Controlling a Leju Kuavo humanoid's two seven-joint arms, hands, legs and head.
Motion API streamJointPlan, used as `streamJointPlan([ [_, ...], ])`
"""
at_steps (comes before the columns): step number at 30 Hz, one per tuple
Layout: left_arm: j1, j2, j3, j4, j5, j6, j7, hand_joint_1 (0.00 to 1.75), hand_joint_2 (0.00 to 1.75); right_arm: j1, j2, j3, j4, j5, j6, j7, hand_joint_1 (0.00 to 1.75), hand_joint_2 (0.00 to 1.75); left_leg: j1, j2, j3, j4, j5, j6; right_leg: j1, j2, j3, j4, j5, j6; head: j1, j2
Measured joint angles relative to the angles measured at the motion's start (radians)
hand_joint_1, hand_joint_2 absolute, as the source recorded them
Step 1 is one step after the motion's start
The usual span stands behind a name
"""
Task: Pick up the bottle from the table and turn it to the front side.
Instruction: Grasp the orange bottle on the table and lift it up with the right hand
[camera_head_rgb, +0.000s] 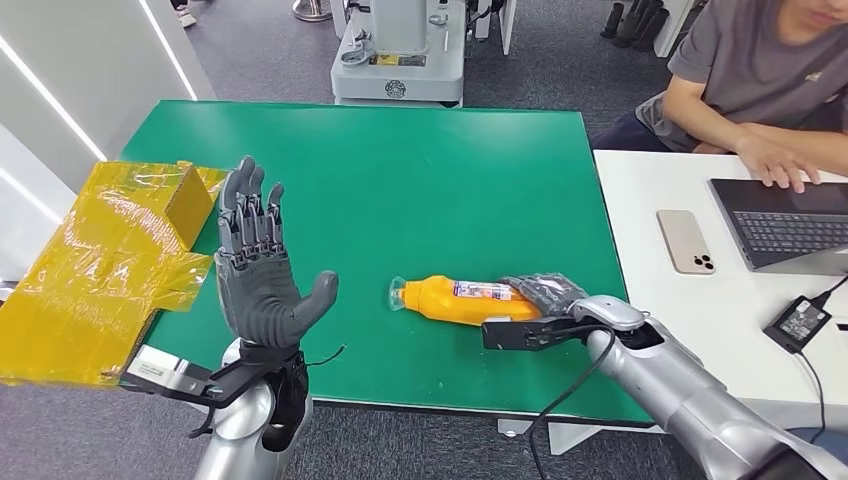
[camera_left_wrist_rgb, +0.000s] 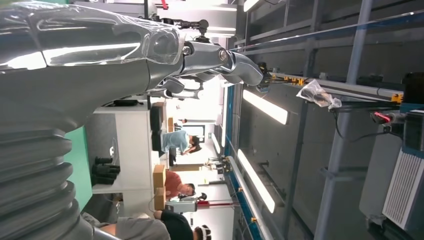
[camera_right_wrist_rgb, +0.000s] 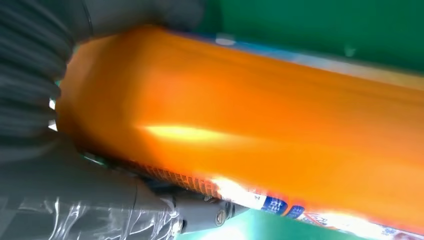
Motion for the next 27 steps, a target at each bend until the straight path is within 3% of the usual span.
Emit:
streamJointPlan([
  [16, 0.002, 0.001, 0.0, -0.001, -0.007, 0.021, 0.0, 0.0, 1.75, 0.029, 0.083, -0.065, -0.002, 0.057, -0.158, -0.021, 1.75, 1.75, 0.0, -0.001, -0.002, 0.0, 0.0, 0.0, 0.0, -0.001, -0.001, 0.0, 0.0, 0.0, 0.0, 0.0],
  [21, 0.01, 0.003, 0.0, -0.005, -0.014, 0.04, 0.0, 0.0, 1.75, 0.062, 0.133, -0.155, -0.057, 0.04, -0.317, 0.026, 1.75, 1.75, 0.0, -0.001, -0.003, 0.0, 0.0, 0.0, 0.0, -0.001, -0.002, 0.001, 0.0, 0.0, 0.0, 0.0],
  [27, 0.021, 0.006, 0.0, -0.007, -0.01, 0.047, 0.0, 0.0, 1.75, 0.107, 0.184, -0.277, -0.15, 0.015, -0.394, 0.066, 1.75, 1.75, 0.0, -0.001, -0.003, -0.001, 0.0, 0.0, 0.0, -0.002, -0.003, 0.001, -0.001, 0.0, 0.0, 0.0],
])
